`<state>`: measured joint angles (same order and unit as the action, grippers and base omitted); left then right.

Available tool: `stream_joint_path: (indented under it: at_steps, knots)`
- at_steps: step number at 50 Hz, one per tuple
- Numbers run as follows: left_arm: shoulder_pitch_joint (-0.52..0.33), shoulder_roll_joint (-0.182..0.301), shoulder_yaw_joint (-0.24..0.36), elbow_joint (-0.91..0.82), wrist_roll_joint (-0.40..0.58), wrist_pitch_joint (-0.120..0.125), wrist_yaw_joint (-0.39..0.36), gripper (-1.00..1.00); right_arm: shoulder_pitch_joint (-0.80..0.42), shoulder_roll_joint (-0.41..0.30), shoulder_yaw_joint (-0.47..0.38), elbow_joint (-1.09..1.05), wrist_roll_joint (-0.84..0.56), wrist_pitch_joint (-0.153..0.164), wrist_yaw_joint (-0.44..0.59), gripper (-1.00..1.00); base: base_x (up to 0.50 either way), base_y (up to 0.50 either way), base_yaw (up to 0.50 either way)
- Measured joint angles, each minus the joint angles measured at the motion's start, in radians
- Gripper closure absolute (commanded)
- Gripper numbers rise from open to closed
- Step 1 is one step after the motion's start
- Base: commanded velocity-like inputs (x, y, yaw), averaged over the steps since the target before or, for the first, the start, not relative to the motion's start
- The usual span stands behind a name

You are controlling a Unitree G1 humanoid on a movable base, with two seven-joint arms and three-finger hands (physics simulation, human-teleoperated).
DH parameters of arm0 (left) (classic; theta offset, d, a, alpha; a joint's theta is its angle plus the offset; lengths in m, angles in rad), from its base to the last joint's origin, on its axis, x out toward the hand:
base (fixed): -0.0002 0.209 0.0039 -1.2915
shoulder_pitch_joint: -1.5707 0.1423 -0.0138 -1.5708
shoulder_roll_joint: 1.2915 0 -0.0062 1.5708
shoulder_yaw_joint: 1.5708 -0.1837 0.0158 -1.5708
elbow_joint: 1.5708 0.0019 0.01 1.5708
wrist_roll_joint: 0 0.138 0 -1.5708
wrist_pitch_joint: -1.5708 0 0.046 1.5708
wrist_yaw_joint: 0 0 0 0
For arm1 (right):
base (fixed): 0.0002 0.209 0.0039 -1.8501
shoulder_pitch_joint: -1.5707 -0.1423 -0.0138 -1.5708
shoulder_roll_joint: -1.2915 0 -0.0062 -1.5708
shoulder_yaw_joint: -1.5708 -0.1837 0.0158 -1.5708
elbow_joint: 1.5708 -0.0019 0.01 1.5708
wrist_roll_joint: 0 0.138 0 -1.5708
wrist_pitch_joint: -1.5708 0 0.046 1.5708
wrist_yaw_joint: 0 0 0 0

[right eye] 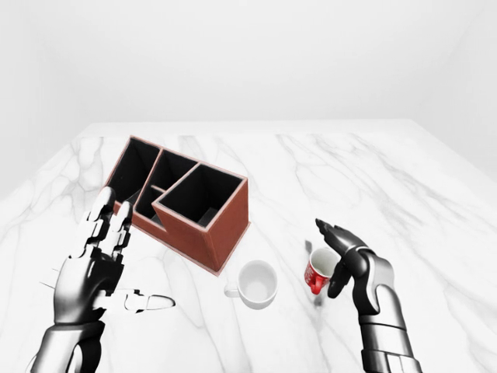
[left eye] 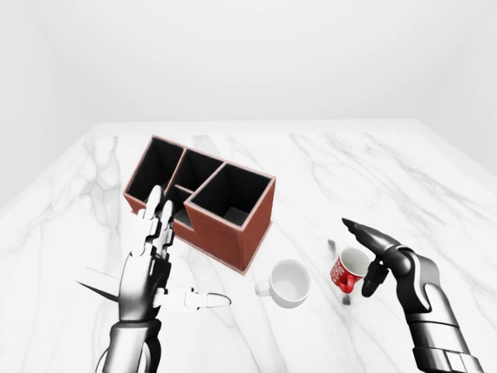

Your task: Pick up the red mug and place it to the right of the caddy.

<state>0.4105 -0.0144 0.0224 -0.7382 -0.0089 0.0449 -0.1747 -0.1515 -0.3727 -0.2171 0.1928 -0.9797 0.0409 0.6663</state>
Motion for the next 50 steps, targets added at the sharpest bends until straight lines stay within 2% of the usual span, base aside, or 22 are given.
stream_joint_path:
  at_steps: [27, 28, 29, 30, 36, 41, 43, 50]
  knots:
    - [0.0, 0.001, -0.002, 0.001, 0.001, 0.0, 0.001, -1.0, -0.01, -0.002, 0.018, 0.069, 0.005, -0.01, -0.041, -1.0, 0.0, 0.0, 0.0]
    - [-0.001, 0.001, -0.002, 0.0, 0.001, 0.001, 0.001, -1.0, -0.01, -0.002, 0.019, 0.07, 0.005, -0.011, -0.042, -0.35, 0.0, 0.0, 0.0]
    - [-0.001, 0.001, -0.002, 0.0, 0.001, 0.001, 0.001, -1.0, -0.009, -0.002, 0.019, 0.07, 0.005, -0.011, -0.043, 0.2, 0.0, 0.0, 0.0]
    - [-0.001, 0.001, -0.002, 0.0, 0.001, 0.001, 0.001, -1.0, -0.008, -0.002, 0.019, 0.069, 0.005, -0.011, -0.042, 1.0, 0.0, 0.0, 0.0]
    - [-0.002, 0.001, -0.002, -0.004, 0.002, 0.006, 0.002, -1.0, 0.0, -0.005, 0.012, 0.041, 0.025, 0.004, -0.001, 1.0, 0.0, 0.0, 0.0]
    - [-0.003, 0.001, -0.002, -0.006, 0.002, 0.01, 0.002, -1.0, 0.004, -0.005, 0.008, 0.029, 0.007, -0.003, 0.021, 1.0, 0.0, 0.0, 0.0]
    - [-0.003, 0.001, -0.002, -0.008, 0.002, 0.011, 0.002, -1.0, 0.004, -0.006, 0.005, 0.026, -0.017, -0.016, 0.03, 1.0, 0.0, 0.0, 0.0]
    - [-0.002, 0.001, -0.004, -0.013, 0.002, 0.015, 0.002, -1.0, 0.008, -0.009, -0.008, -0.018, 0.009, 0.014, 0.032, 1.0, 0.0, 0.0, 0.0]
